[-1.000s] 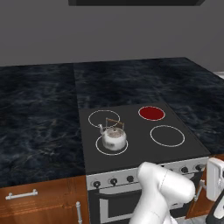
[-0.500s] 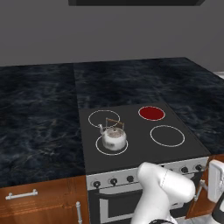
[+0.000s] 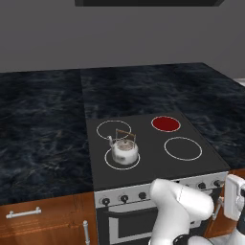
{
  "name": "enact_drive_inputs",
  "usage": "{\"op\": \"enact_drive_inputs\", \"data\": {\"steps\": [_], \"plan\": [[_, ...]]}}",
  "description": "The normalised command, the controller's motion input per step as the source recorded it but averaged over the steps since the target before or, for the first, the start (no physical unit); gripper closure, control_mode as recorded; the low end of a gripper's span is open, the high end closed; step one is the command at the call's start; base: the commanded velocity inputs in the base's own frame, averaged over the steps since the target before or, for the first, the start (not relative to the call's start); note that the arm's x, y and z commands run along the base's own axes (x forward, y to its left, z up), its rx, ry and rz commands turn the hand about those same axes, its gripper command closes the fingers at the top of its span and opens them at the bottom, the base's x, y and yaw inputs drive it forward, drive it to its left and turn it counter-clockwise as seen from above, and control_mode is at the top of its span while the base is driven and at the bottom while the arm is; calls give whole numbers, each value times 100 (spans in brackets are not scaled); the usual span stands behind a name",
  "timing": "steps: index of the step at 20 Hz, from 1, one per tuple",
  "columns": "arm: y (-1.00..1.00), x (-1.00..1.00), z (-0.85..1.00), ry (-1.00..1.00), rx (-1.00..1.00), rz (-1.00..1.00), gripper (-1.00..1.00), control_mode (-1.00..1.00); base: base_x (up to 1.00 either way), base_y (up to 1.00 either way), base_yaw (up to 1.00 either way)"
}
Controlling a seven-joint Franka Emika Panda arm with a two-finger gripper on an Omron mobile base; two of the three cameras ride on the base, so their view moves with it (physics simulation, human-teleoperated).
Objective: Turn off the rear right burner of the stove.
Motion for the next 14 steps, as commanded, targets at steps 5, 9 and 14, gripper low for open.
{"op": "enact_drive_inputs", "data": {"steps": [5, 9, 14], "plan": [[0, 23, -20, -1, 1, 0, -100, -100, 0, 0, 0], [0, 19, -20, -2, 1, 0, -100, -100, 0, 0, 0], [0, 22, -20, -2, 1, 0, -100, -100, 0, 0, 0]]}}
